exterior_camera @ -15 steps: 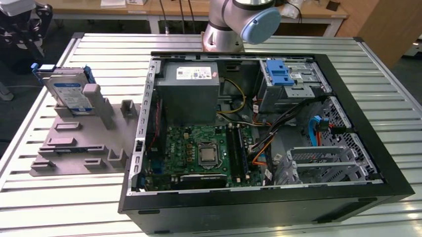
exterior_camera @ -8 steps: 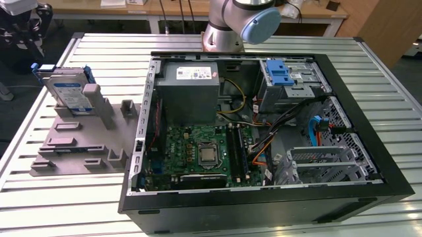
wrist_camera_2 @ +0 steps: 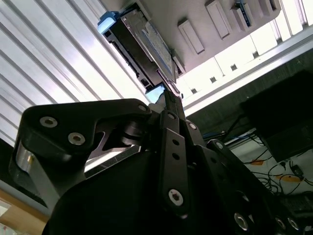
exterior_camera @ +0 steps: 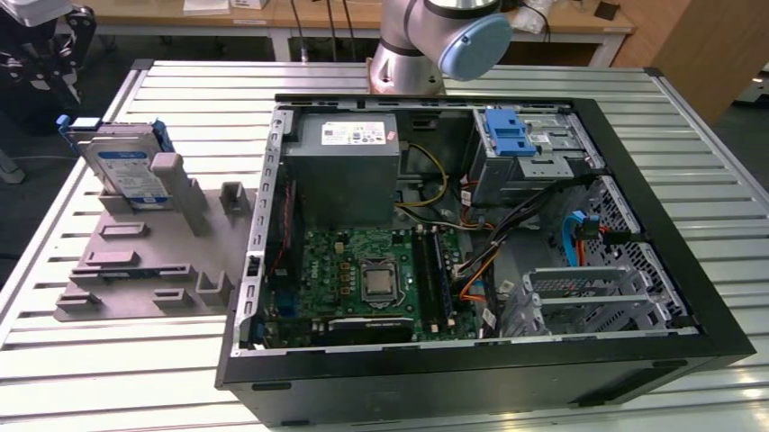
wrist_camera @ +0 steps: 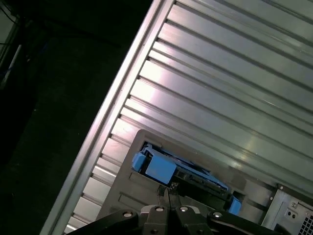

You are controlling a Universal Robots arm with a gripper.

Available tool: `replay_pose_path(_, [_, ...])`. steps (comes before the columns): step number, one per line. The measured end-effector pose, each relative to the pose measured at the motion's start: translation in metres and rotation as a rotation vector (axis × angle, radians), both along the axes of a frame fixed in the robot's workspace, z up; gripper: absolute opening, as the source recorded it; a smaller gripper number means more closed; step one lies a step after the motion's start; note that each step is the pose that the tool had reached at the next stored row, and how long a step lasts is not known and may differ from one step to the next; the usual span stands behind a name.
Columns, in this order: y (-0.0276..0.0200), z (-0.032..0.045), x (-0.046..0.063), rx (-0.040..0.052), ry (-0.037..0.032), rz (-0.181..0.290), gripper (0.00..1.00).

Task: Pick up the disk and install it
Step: 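Pick up the disk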

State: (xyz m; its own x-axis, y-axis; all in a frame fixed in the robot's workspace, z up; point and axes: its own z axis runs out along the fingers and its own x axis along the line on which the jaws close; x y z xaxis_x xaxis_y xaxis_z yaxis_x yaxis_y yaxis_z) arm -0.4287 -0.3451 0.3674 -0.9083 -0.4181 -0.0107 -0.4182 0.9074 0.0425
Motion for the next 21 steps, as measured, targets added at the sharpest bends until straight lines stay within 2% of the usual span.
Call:
replay_pose_path(16, [0.0,0.0,0.0,0.0,0.0001,0.088,0.11])
replay_pose_path(21, [0.0,0.0001,0.0,0.0,0.0001,0.094,0.11])
